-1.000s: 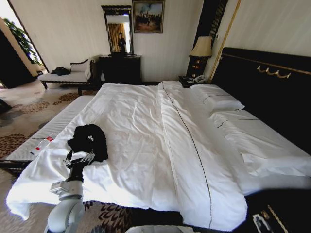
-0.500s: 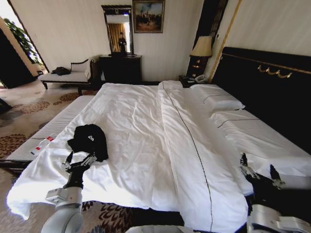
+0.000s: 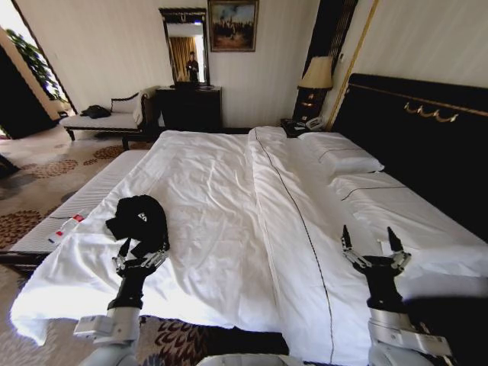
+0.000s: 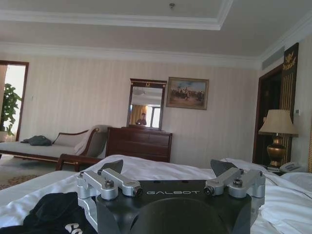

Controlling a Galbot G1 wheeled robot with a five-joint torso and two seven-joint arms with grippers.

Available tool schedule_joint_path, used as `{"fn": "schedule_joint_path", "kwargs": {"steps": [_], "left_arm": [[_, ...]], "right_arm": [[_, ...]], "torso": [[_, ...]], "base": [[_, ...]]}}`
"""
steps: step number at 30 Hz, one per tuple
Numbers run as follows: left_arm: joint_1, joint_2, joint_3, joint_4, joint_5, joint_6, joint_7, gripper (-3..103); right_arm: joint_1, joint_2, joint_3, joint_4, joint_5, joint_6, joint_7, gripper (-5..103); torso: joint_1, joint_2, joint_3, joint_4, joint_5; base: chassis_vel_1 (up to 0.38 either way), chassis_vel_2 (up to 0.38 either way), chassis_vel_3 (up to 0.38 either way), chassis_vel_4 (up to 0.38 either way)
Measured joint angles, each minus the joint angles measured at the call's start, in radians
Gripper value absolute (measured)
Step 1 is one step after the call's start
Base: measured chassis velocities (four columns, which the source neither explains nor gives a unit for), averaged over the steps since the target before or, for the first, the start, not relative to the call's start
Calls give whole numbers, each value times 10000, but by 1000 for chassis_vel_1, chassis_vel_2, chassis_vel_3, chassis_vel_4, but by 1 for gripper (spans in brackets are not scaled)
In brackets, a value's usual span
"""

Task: Fold the clothes on the bed.

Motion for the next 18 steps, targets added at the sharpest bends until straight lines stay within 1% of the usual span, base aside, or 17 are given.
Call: {"fn": "schedule_joint_path", "kwargs": {"steps": [2, 3, 4, 5, 7, 8, 9, 10, 14, 15, 17, 18], "left_arm": [[40, -3, -4, 97, 10, -139, 173, 100], [68, -10, -6, 107, 10, -181, 275, 100], [68, -10, -6, 107, 10, -181, 275, 100], [102, -12, -6, 92, 10, -215, 403, 100], [151, 3, 13, -39, 9, -254, 685, 100], [147, 6, 20, -94, 16, -262, 769, 100], [131, 5, 18, -122, 29, -264, 802, 100], [131, 5, 18, -122, 29, -264, 802, 100], [144, -98, -15, -157, 357, -265, 832, 100], [144, -98, -15, -157, 357, -265, 832, 100], [191, -275, -84, -162, 791, -265, 933, 100], [206, -332, -84, -170, 854, -265, 946, 100]], "right_arm": [[-61, -113, -37, 70, 194, -243, -71, 100], [-106, -228, -49, 127, 487, -534, -71, 100], [-106, -228, -49, 127, 487, -534, -71, 100], [-169, -381, -75, 193, 915, -894, -21, 100], [-259, -759, -109, 387, 1810, -1727, 325, 100], [-263, -953, -94, 445, 2059, -2044, 444, 100], [-259, -1110, -65, 473, 2180, -2258, 516, 100], [-259, -1110, -65, 473, 2180, -2258, 516, 100], [-236, -1670, -81, 722, 2417, -3476, 1009, 100], [-236, -1670, -81, 722, 2417, -3476, 1009, 100], [-253, -1838, -261, 1117, 2846, -4516, 1206, 100], [-247, -1876, -299, 1215, 2968, -4761, 1218, 100]], "torso": [[0, 1, 0, 0, -1], [0, 0, 0, 0, -1], [0, 0, 0, 0, -1], [0, 0, 0, 1, -1], [0, 0, 0, 0, 0], [0, 0, 0, 0, 1], [0, 0, 0, 1, 1], [0, 0, 0, 1, 1], [0, 0, 1, 2, 1], [0, 0, 1, 2, 1], [0, 0, 0, 1, 1], [0, 0, 0, 1, 0]], "base": [[0, 0, 0, 0], [0, 0, 0, 0], [0, 0, 0, 0], [0, 0, 0, 0], [0, 0, 0, 0], [0, 0, 0, 0], [0, 0, 0, 0], [0, 0, 0, 0], [0, 0, 0, 0], [0, 0, 0, 0], [0, 0, 0, 0], [0, 0, 0, 0]]}}
